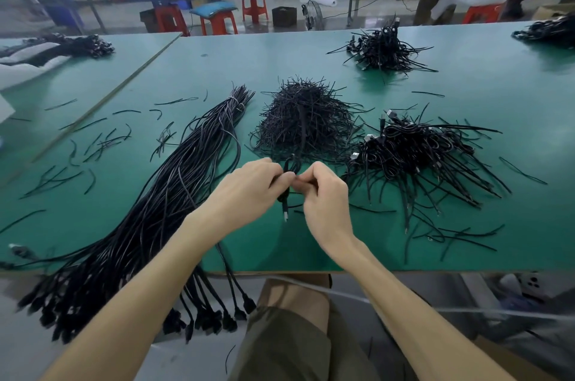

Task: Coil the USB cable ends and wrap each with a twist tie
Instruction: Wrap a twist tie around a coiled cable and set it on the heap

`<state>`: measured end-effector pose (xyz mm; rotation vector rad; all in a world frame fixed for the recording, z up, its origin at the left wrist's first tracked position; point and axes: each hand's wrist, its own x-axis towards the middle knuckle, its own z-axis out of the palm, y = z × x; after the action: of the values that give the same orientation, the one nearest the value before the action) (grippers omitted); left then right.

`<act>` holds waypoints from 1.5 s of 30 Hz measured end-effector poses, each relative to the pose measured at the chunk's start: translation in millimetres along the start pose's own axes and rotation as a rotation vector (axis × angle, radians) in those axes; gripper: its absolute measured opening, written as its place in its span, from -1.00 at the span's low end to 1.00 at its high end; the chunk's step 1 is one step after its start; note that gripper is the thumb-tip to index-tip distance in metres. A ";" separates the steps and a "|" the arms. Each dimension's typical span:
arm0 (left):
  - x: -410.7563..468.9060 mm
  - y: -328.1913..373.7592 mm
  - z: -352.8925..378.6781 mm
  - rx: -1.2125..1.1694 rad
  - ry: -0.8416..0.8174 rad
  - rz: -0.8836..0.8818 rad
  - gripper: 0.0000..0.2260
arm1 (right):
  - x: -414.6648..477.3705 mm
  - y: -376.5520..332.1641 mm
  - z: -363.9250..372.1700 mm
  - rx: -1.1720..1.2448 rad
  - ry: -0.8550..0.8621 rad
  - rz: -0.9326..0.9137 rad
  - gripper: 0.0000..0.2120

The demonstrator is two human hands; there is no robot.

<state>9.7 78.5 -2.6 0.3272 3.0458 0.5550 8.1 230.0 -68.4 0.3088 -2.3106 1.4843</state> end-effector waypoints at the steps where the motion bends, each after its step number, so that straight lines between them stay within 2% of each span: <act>1: 3.1 1.6 0.5 -0.093 -0.032 -0.068 -0.56 | 0.3 -0.7 -1.6 -0.052 -0.009 -0.059 -0.73; 3: 6.9 4.2 1.1 -0.319 -0.101 -0.202 -0.56 | -0.7 -3.7 -7.0 -0.233 -0.021 -0.261 -0.70; 5: 4.0 1.1 -0.5 -0.459 -0.111 -0.232 -0.56 | -1.0 -7.1 -10.4 -0.381 -0.018 -0.402 -0.69; 6: -0.2 -1.6 -1.7 -0.537 -0.124 -0.201 -0.57 | -0.7 -8.1 -11.7 -0.387 -0.020 -0.401 -0.70; 9: -10.3 -13.5 -5.8 -0.899 -0.190 -0.051 -0.76 | 3.8 -7.7 -16.4 -0.267 0.021 -0.244 -0.75; 11: -13.2 -20.1 -4.3 -1.093 -0.184 -0.004 -0.70 | 5.9 -5.0 -20.0 -0.219 0.008 -0.214 -0.71; 12: -13.2 -20.5 -2.1 -1.116 -0.152 0.020 -0.66 | 5.3 -5.7 -20.6 -0.188 -0.002 -0.206 -0.70; 14: -11.8 -17.2 1.9 -1.045 -0.075 0.119 -0.63 | 3.0 -8.9 -19.1 -0.128 -0.014 -0.184 -0.75; 16: -10.5 -13.2 5.7 -0.858 -0.004 0.206 -0.62 | 2.2 -9.8 -15.8 -0.081 -0.020 -0.163 -0.85; 19: -7.6 -11.2 2.3 -0.449 0.207 0.199 -0.82 | 3.8 -9.2 -9.8 0.003 -0.002 -0.077 -0.77; 22: -6.6 -5.5 -1.4 -0.162 0.301 0.215 -0.62 | 2.1 -10.9 -3.7 0.077 0.034 -0.003 -0.72; 25: -2.4 3.9 0.3 -0.014 0.322 0.088 -0.53 | 0.9 -11.6 0.3 0.079 0.026 -0.039 -0.75; 28: 9.4 3.3 -7.4 -0.152 0.067 -0.187 -0.54 | -0.3 -12.7 -0.1 -0.119 0.038 -0.239 -0.77; 30: 10.6 2.3 -11.5 -0.260 -0.085 -0.216 -0.55 | -3.3 -10.8 -1.2 -0.318 0.052 -0.383 -0.76; 32: 6.4 3.4 -8.4 -0.462 -0.126 -0.199 -0.62 | -3.4 -8.0 -4.1 -0.346 0.037 -0.368 -0.76; 34: -0.6 3.9 -4.0 -0.691 -0.111 -0.188 -0.82 | -2.0 -5.5 -6.7 -0.311 0.040 -0.307 -0.76; 35: -3.1 2.6 -4.1 -0.756 -0.090 -0.174 -0.90 | -2.2 -5.4 -7.2 -0.306 0.038 -0.295 -0.76; 36: -5.0 0.5 -5.3 -0.790 -0.085 -0.137 -0.89 | -2.4 -5.5 -7.7 -0.305 0.035 -0.291 -0.76; 38: -6.3 -3.5 -8.3 -0.793 -0.119 0.011 -0.73 | -1.3 -6.1 -9.3 -0.297 0.025 -0.264 -0.73; 40: -8.8 -4.8 -10.8 -0.682 -0.193 0.161 -0.60 | 0.6 -6.4 -12.0 -0.296 0.011 -0.232 -0.67; 42: -9.1 -4.8 -10.7 -0.581 -0.234 0.215 -0.63 | 0.6 -5.0 -14.0 -0.290 -0.015 -0.209 -0.61; 45: -3.1 -5.4 -6.1 -0.440 -0.151 0.196 -0.81 | -3.7 -1.6 -12.5 -0.237 -0.061 -0.175 -0.65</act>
<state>11.3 70.7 1.2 0.6137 2.6639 1.1262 14.4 240.6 -64.1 0.4807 -2.4078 1.1201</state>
